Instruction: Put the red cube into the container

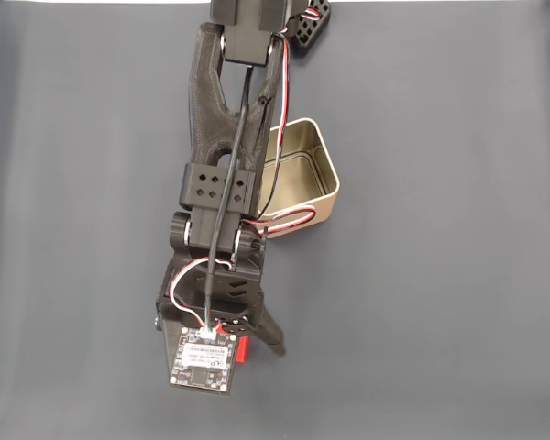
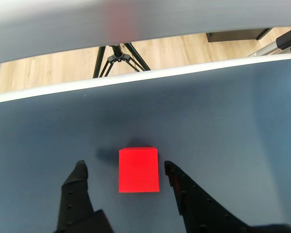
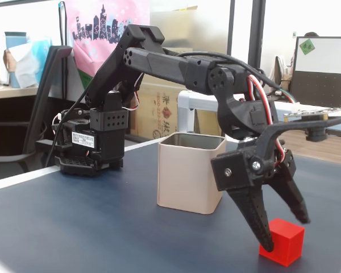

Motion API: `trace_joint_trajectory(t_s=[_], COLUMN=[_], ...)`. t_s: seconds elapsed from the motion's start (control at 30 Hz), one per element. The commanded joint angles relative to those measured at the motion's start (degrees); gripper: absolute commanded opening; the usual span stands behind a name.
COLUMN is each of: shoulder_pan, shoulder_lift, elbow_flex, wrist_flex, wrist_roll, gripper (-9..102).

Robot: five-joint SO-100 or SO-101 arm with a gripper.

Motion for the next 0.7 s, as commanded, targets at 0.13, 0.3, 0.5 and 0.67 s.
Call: trace_joint_trajectory(t_s=[0.13,0.3,0.5,0.67], shoulder_pan=[-0.4,-0.5,-0.5,-0.5], shoulder_lift=[1.4,2.5,9.3,20.7], elbow_flex=[-2.7,-2.0,1.4,6.4], wrist_flex=[0.2,2.2,2.3,2.9], wrist_roll=[-1.2,-2.2,-1.9,-3.5], gripper=[12,0,0,0])
